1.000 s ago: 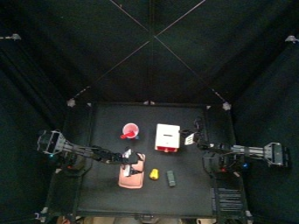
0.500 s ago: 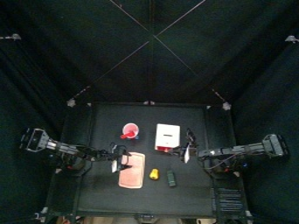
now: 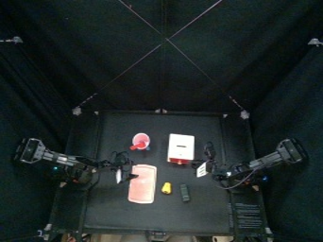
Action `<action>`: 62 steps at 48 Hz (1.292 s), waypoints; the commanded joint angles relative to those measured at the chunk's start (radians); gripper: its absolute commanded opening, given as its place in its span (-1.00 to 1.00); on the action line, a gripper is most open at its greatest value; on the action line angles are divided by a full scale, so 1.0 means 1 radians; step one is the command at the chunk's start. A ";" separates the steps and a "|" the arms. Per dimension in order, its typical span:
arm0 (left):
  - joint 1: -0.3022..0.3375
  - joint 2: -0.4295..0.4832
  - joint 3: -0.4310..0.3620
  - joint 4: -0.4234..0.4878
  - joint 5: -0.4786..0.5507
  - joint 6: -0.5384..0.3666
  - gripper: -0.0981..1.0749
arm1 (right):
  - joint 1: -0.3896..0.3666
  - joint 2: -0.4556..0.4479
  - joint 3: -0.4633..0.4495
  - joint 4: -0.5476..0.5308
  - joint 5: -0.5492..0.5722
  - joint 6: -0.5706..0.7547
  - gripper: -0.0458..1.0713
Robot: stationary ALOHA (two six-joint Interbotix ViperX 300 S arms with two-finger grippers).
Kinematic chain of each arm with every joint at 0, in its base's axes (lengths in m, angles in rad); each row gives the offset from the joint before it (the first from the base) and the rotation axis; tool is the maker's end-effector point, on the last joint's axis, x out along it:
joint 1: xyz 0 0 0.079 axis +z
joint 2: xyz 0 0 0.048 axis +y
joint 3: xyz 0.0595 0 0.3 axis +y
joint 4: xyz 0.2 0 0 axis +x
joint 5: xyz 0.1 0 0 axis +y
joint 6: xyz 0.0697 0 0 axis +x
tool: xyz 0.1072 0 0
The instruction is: Grab sushi roll
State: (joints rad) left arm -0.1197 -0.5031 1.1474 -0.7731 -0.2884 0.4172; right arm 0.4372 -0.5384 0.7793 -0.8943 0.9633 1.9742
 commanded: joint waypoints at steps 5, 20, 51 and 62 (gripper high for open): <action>-0.002 0.008 -0.014 -0.008 -0.008 0.000 0.87 | -0.017 0.103 -0.057 0.262 0.029 -0.152 0.05; -0.002 0.008 -0.011 -0.008 -0.008 0.002 0.87 | -0.026 0.221 -0.041 0.293 -0.172 -0.264 0.43; -0.002 0.008 -0.005 -0.008 -0.008 0.002 0.87 | -0.067 0.469 -0.084 0.396 -0.296 -0.281 0.87; 0.000 0.008 -0.003 -0.008 -0.008 0.002 0.87 | -0.077 0.525 -0.094 0.457 -0.296 -0.281 0.87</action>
State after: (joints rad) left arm -0.1197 -0.4955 1.1536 -0.7808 -0.2884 0.4172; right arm 0.3697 -0.0123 0.7041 -0.4556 0.6688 1.6950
